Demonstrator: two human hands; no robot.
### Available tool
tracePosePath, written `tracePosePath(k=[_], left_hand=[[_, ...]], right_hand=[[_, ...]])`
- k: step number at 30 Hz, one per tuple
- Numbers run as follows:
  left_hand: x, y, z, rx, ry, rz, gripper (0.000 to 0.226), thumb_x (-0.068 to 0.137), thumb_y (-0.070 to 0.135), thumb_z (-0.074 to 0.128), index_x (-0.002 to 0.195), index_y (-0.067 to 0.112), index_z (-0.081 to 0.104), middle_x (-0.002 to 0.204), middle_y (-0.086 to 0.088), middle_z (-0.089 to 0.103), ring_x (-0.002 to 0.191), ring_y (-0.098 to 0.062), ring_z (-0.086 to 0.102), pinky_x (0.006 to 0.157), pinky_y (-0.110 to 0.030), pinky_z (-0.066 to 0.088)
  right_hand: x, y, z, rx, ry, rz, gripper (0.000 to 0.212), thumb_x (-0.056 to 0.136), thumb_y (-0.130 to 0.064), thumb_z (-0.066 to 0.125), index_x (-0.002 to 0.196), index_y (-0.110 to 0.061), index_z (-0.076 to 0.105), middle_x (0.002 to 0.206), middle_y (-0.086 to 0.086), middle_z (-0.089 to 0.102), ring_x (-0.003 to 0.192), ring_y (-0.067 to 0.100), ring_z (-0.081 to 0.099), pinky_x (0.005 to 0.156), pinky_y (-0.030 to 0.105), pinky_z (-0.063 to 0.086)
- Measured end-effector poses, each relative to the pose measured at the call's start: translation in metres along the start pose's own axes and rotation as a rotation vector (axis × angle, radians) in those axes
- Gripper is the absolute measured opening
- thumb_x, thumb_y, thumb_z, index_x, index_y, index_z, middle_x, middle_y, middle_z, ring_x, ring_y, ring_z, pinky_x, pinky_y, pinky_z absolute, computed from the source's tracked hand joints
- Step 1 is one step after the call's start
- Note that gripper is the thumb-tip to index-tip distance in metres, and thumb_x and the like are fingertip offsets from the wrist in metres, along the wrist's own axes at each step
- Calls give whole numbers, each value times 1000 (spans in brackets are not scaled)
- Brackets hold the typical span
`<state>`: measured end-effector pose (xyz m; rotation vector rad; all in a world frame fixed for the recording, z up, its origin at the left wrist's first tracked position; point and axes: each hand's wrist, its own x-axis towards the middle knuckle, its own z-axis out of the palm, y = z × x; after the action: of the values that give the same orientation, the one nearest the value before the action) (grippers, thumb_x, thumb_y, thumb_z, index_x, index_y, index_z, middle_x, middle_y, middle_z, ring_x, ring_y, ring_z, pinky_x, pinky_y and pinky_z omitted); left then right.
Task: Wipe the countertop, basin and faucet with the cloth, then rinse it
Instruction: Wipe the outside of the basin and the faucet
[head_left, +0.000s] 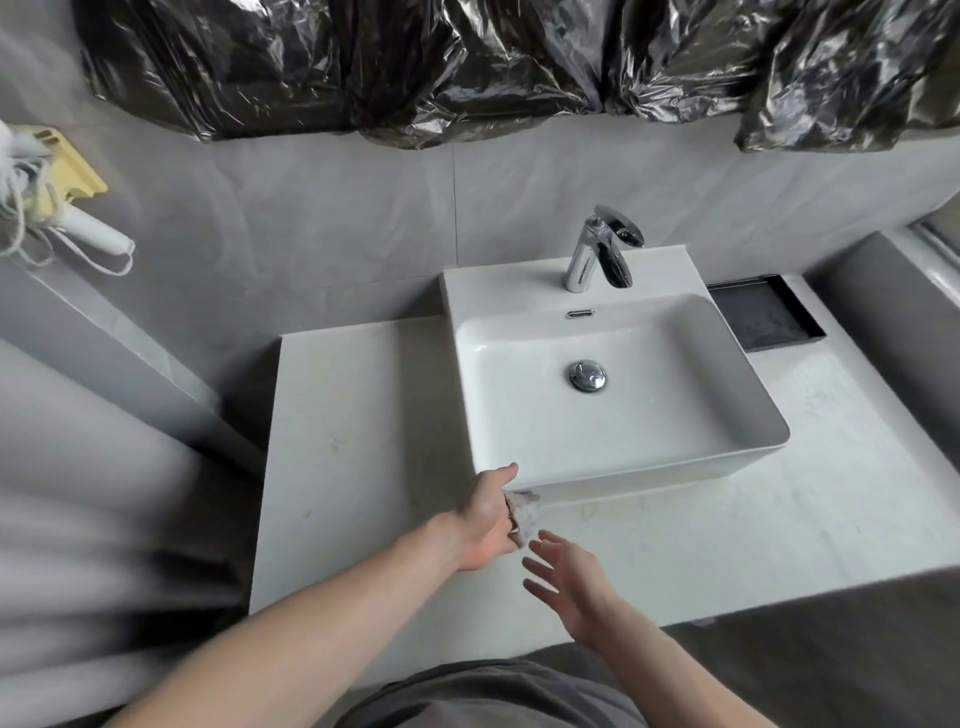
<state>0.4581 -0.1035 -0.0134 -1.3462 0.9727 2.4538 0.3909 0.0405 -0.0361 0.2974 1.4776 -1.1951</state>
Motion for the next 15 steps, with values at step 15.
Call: tracePosePath(k=[15], left_hand=[[-13, 19, 3, 857, 111, 106, 31, 91, 28, 43, 95, 14, 71, 110, -7, 69, 115, -27, 62, 89, -35, 45]], right_hand=[[7, 17, 15, 191, 217, 115, 16, 99, -5, 47, 104, -8, 61, 126, 13, 61, 107, 26, 64, 69, 32, 54]])
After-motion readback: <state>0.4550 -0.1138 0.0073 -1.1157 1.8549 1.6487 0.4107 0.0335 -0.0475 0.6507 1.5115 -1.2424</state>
